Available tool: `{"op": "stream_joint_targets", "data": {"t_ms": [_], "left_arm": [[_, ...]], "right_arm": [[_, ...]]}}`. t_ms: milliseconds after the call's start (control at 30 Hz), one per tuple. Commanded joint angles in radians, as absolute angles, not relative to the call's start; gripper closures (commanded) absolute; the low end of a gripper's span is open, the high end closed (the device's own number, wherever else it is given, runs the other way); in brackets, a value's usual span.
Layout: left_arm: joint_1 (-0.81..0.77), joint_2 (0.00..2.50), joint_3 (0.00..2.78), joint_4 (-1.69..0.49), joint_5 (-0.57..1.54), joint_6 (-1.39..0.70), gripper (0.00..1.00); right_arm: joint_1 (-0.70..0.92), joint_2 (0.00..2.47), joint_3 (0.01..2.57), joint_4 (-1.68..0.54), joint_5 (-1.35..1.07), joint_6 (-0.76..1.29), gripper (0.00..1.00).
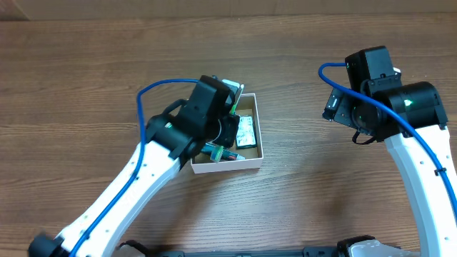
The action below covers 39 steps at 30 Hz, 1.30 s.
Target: Pack container
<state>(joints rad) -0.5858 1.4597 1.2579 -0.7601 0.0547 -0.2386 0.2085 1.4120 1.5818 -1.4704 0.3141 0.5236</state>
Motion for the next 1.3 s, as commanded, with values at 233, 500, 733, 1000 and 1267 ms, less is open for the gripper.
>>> {"op": "stream_joint_targets", "data": {"t_ms": [233,500,733,1000,1267], "left_arm": [[-0.589,1.591,1.272,-0.736,-0.033,-0.179,0.80],[-0.588,1.540,1.338,-0.791,-0.003,-0.186,0.28],[-0.491,1.373,1.470,-0.920,-0.122,-0.264,0.18],[-0.225,1.292,1.471,-0.993,-0.167,-0.300,0.00],[-0.177,1.307,1.468,-1.024,-0.165,-0.300,0.00]], "right_arm": [[0.206,1.405,1.596,-1.468,0.324,0.531,0.00],[0.206,1.405,1.596,-1.468,0.324,0.531,0.00],[0.206,1.405,1.596,-1.468,0.324,0.531,0.00],[0.206,1.405,1.596,-1.468,0.324,0.531,0.00],[0.206,1.405,1.596,-1.468,0.324,0.531,0.00]]}}
